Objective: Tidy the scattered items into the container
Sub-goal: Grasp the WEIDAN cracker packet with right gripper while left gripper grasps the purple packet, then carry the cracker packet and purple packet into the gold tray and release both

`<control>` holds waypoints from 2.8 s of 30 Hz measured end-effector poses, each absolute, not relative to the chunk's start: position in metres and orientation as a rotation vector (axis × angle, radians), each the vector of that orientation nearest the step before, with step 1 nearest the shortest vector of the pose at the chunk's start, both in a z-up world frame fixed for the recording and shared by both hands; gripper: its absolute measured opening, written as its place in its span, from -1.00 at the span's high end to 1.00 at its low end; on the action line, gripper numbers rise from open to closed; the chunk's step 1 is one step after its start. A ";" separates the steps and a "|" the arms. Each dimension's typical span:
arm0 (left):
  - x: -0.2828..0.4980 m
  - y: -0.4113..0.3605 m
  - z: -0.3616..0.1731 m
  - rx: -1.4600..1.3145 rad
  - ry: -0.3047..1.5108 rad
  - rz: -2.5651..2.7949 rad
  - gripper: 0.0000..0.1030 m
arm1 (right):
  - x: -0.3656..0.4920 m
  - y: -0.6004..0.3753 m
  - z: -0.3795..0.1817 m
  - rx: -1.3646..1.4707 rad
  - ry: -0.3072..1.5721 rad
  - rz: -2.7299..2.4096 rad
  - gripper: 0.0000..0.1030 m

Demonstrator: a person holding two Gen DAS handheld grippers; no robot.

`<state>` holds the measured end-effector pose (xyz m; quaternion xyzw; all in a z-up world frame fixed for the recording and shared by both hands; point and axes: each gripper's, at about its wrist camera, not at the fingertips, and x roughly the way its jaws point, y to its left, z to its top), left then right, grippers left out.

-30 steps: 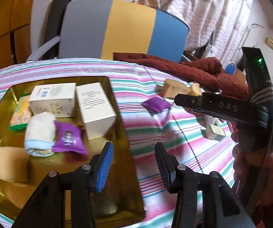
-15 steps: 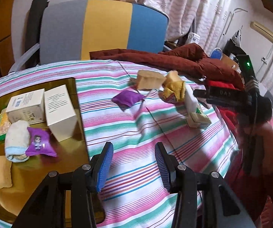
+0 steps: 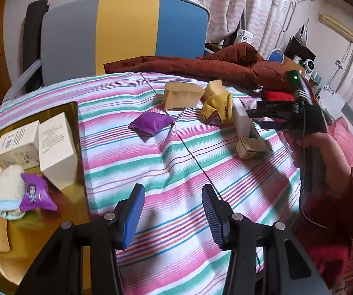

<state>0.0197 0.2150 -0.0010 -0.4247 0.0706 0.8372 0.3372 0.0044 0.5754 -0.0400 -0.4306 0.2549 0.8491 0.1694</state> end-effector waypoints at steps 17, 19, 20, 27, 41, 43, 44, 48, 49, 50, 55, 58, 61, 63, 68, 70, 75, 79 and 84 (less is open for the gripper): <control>-0.052 0.272 -0.013 -1.147 0.338 2.241 -0.04 | -0.002 0.561 -0.061 -1.393 0.604 2.341 0.05; -0.064 0.276 -0.015 -1.165 0.338 2.247 -0.05 | 0.000 0.562 -0.062 -1.398 0.612 2.337 0.05; -0.074 0.279 -0.017 -1.181 0.335 2.248 -0.06 | 0.002 0.564 -0.063 -1.398 0.640 2.337 0.05; -0.100 0.300 -0.031 -1.191 0.450 2.233 -0.07 | 0.006 0.564 -0.063 -1.393 0.666 2.337 0.05; -0.104 0.324 -0.055 -1.164 0.539 2.174 0.15 | -0.007 0.568 -0.065 -1.393 0.661 2.336 0.05; -0.101 0.323 -0.054 -1.144 0.546 2.166 0.19 | -0.007 0.568 -0.065 -1.391 0.664 2.338 0.05; -0.100 0.322 -0.054 -1.140 0.535 2.166 0.20 | -0.007 0.569 -0.065 -1.391 0.666 2.338 0.05; -0.097 0.315 -0.051 -1.161 0.430 2.184 0.22 | -0.006 0.568 -0.065 -1.390 0.661 2.338 0.05; -0.096 0.313 -0.051 -1.175 0.390 2.184 0.23 | -0.006 0.568 -0.065 -1.389 0.660 2.339 0.05; -0.094 0.311 -0.051 -1.183 0.356 2.182 0.23 | -0.007 0.568 -0.065 -1.388 0.659 2.339 0.05; -0.078 0.308 -0.050 -1.171 0.311 2.187 0.23 | -0.007 0.568 -0.065 -1.389 0.640 2.342 0.05; -0.066 0.305 -0.051 -1.158 0.301 2.188 0.23 | -0.006 0.568 -0.065 -1.387 0.634 2.345 0.05; -0.052 0.301 -0.052 -1.139 0.291 2.185 0.23 | -0.003 0.567 -0.063 -1.376 0.641 2.343 0.06; -0.048 0.298 -0.055 -1.130 0.284 2.190 0.23 | -0.002 0.568 -0.063 -1.370 0.640 2.341 0.06; -0.040 0.291 -0.059 -1.113 0.263 2.205 0.23 | 0.003 0.572 -0.059 -1.337 0.634 2.325 0.06; -0.039 0.288 -0.060 -1.111 0.261 2.209 0.23 | 0.006 0.575 -0.055 -1.305 0.629 2.329 0.06; -0.037 0.282 -0.065 -1.135 0.221 2.214 0.24 | 0.006 0.573 -0.045 -1.241 0.566 2.338 0.06; -0.033 0.278 -0.061 -1.157 0.192 2.183 0.27 | 0.010 0.575 -0.033 -1.163 0.564 2.381 0.06; -0.016 0.269 -0.049 -1.117 0.144 2.168 0.27 | 0.010 0.568 -0.020 -1.082 0.566 2.466 0.06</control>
